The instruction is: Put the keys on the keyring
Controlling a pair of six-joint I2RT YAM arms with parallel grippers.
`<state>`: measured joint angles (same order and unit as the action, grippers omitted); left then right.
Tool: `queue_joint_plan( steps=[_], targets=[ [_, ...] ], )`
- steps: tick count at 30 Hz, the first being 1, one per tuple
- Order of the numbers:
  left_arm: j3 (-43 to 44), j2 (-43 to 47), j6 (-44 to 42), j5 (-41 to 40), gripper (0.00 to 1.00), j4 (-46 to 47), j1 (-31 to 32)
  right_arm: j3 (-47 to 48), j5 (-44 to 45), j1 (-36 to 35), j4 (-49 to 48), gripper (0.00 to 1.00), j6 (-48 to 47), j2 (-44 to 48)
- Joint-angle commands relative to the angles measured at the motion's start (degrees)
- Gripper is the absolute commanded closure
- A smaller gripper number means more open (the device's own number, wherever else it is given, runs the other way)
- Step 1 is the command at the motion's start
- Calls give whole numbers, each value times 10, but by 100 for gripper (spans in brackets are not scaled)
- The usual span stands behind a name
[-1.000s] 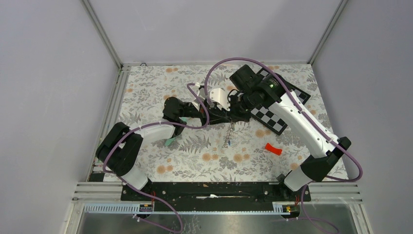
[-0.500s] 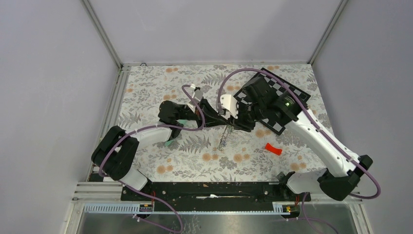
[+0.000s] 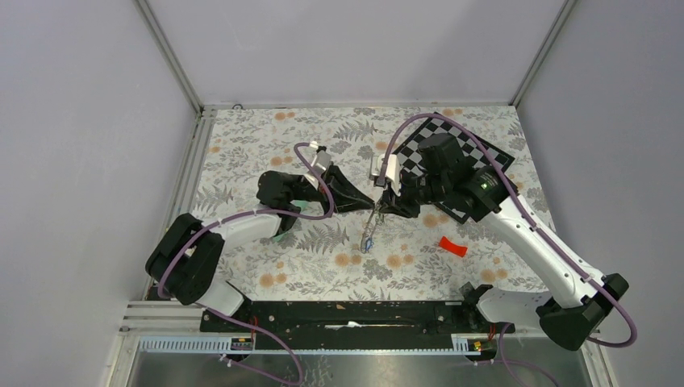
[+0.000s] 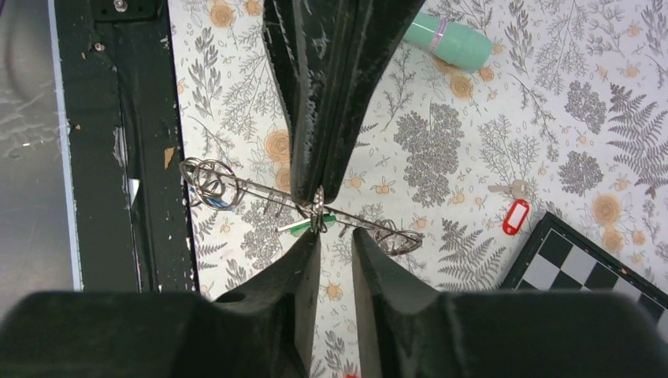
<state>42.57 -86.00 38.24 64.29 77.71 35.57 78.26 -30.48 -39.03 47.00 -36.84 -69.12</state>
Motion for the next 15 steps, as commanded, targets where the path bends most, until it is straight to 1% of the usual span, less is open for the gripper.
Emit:
queue_joint_plan(
  steps=[1, 4, 10, 12, 15],
  targets=[
    [1, 33, 10, -8, 100, 49, 0, -37, -69, 22, -83, 75, 21, 29],
    [1, 36, 12, -8, 100, 49, 0, -58, -94, 28, -101, 79, 25, 35],
    [1, 31, 7, -7, 100, 46, 3, -71, -120, 33, -118, 89, 38, 36],
    [0, 31, 2, -8, 100, 43, 4, -72, -127, 35, -122, 91, 44, 34],
    [-2, 30, -4, -9, 100, 39, 4, -74, -134, 36, -130, 92, 56, 31]
  ],
)
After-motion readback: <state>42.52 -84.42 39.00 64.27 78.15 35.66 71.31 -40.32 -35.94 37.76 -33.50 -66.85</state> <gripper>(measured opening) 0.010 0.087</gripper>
